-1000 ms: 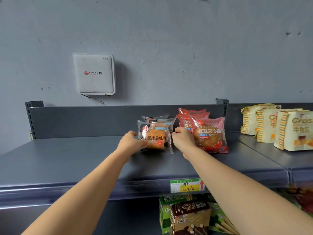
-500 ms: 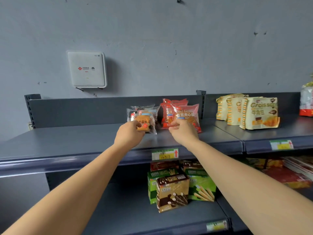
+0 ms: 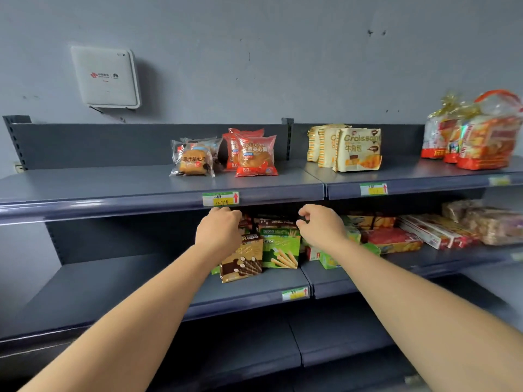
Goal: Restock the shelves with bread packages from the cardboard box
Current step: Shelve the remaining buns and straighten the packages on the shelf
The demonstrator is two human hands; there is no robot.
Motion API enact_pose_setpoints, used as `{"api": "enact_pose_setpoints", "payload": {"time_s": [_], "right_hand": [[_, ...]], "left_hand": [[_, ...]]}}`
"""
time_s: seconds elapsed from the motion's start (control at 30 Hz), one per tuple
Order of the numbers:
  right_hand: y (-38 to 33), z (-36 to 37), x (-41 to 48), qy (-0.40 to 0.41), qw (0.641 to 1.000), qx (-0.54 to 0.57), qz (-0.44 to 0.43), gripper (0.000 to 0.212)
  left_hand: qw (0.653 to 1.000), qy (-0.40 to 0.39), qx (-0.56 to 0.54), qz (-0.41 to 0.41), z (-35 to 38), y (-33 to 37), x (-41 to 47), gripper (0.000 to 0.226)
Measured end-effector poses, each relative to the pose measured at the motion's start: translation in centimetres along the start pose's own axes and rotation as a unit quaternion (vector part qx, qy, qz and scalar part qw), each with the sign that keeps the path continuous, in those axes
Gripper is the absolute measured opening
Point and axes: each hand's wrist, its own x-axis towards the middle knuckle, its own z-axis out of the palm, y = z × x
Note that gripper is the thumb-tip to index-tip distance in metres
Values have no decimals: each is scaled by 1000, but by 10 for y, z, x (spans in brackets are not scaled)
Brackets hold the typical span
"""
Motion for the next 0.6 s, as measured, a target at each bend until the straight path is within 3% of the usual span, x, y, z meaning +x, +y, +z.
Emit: {"api": "enact_pose_setpoints", "payload": {"time_s": [0.27,0.6], "right_hand": [[50,-14,-50,-12,995,-87,38,32],[111,-37,-123,-12,977,-161,137,32]], "left_hand": [[995,-52,39,80,25,40,-26,28],[974,-107,12,200,63,100,-39,28]]}}
